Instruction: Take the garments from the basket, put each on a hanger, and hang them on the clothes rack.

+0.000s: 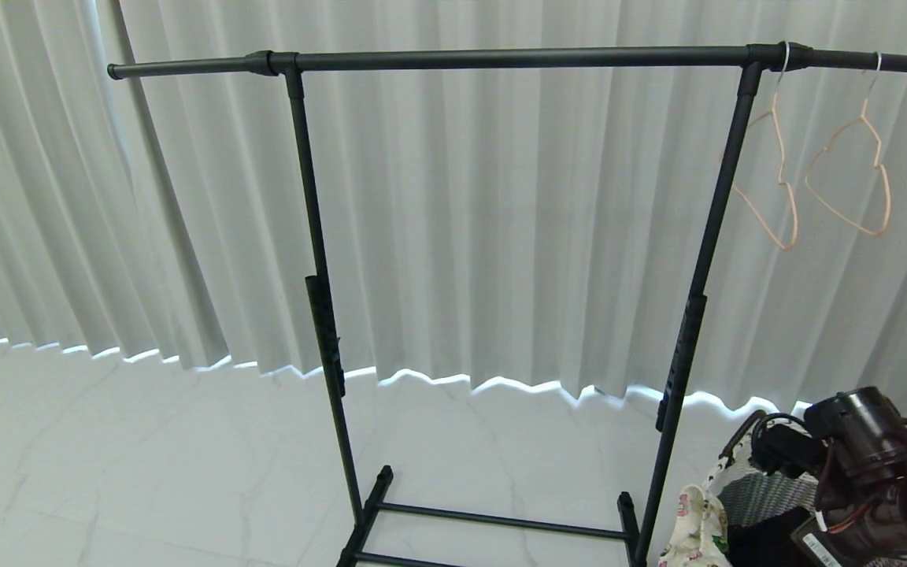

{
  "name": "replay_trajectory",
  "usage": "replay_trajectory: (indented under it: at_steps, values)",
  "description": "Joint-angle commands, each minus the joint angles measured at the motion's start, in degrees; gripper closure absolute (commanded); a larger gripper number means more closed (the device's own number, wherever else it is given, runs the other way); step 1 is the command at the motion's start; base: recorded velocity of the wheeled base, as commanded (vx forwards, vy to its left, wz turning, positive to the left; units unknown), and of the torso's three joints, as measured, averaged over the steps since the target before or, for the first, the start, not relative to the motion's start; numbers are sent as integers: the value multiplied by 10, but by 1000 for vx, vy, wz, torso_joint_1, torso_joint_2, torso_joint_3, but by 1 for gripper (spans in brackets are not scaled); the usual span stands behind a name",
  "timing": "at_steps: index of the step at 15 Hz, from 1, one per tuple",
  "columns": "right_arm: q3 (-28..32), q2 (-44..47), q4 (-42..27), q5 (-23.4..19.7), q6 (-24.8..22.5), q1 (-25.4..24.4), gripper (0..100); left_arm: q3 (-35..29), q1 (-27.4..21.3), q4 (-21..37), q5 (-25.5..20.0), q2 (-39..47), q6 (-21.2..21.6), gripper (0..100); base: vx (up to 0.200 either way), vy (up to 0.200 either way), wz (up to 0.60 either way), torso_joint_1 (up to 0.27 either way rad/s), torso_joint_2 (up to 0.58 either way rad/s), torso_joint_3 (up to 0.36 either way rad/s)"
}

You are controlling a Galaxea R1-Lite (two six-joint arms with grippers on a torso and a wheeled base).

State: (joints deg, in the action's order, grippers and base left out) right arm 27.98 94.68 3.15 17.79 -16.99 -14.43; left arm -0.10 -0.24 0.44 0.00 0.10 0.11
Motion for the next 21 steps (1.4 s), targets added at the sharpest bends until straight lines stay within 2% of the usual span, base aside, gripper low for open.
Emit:
replay_trajectory:
  at_steps: [1,4,7,11,17,21]
  values:
    - [101,-158,-125,-1,5,-18,100,0,0,0,0,0,0,0,0,0,0,0,0,0]
    - [220,-235,-265,-1,6,-37,100,0,0,0,0,0,1,0,0,0,0,0,0,0]
    - [283,-265,-311,0,5,-40,100,0,0,0,0,0,2,0,-133,0,0,3,3,3]
    - [294,-283,-320,0,5,-40,100,0,0,0,0,0,2,0,-200,0,0,1,5,1]
    - [294,-285,-320,0,5,-50,100,0,0,0,0,0,2,0,0,0,0,0,0,0]
    - [293,-279,-319,-1,5,-65,100,0,0,0,0,0,2,0,0,200,0,2,0,1]
